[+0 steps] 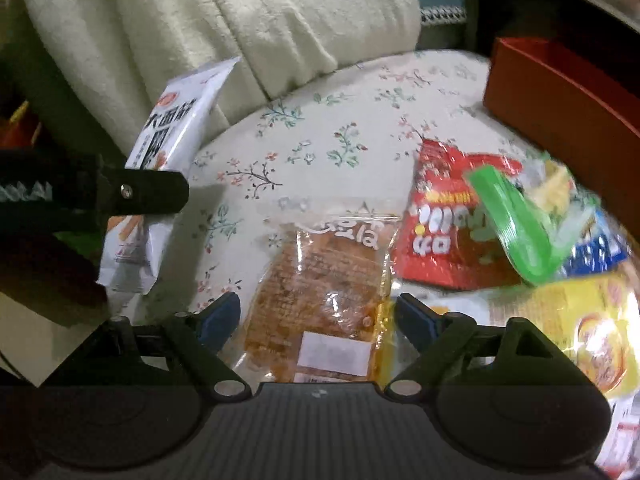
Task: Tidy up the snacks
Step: 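Lift both held snacks and carry them toward the red box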
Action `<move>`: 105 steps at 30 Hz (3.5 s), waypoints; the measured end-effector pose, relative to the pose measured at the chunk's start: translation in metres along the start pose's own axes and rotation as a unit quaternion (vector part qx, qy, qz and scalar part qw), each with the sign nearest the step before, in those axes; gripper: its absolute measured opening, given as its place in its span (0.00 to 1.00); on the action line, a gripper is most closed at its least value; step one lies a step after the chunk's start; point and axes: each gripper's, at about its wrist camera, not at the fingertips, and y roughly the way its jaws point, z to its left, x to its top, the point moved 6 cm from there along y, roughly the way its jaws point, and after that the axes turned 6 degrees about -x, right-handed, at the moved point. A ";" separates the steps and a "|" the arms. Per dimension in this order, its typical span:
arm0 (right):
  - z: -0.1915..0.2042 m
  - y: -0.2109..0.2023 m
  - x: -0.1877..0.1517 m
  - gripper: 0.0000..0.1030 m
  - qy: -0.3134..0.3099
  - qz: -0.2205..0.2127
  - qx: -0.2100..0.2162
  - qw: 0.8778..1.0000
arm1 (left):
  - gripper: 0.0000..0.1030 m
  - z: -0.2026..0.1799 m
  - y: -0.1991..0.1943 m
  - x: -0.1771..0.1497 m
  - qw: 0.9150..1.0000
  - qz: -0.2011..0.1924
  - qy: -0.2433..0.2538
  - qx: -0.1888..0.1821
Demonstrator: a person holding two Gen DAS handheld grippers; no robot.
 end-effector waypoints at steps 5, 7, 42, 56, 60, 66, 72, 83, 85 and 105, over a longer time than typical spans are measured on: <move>-0.017 -0.013 0.004 0.56 0.040 0.010 0.059 0.997 | 0.37 -0.001 -0.003 -0.001 1.000 -0.001 0.000 -0.003; -0.022 -0.016 0.003 0.55 0.053 0.008 0.065 0.996 | 0.37 -0.002 -0.003 -0.001 1.000 0.000 0.001 -0.006; -0.033 -0.031 -0.008 0.54 0.028 0.005 0.070 0.997 | 0.38 -0.017 0.004 -0.008 0.999 0.015 0.029 -0.008; -0.061 -0.060 0.002 0.35 0.085 -0.038 0.106 0.990 | 0.38 -0.047 0.012 -0.009 0.998 0.024 0.064 -0.012; -0.071 -0.059 0.000 0.34 0.085 -0.043 0.091 0.991 | 0.38 -0.052 0.018 -0.011 0.997 0.033 0.071 -0.006; -0.083 -0.070 0.004 0.33 0.107 -0.059 0.106 0.987 | 0.38 -0.065 0.020 -0.011 0.996 0.034 0.082 -0.019; -0.088 -0.079 0.007 0.32 0.108 -0.072 0.108 0.986 | 0.38 -0.084 0.019 -0.006 0.994 0.026 0.100 -0.029; -0.110 -0.109 0.018 0.31 0.148 -0.117 0.144 0.972 | 0.38 -0.084 0.016 0.004 0.996 0.017 0.080 -0.043; -0.116 -0.113 0.021 0.31 0.156 -0.126 0.143 0.969 | 0.38 -0.088 0.016 0.008 0.996 0.013 0.081 -0.047; -0.175 -0.123 0.033 0.31 0.209 -0.171 0.095 0.958 | 0.38 -0.155 0.036 0.052 0.988 -0.006 0.138 -0.062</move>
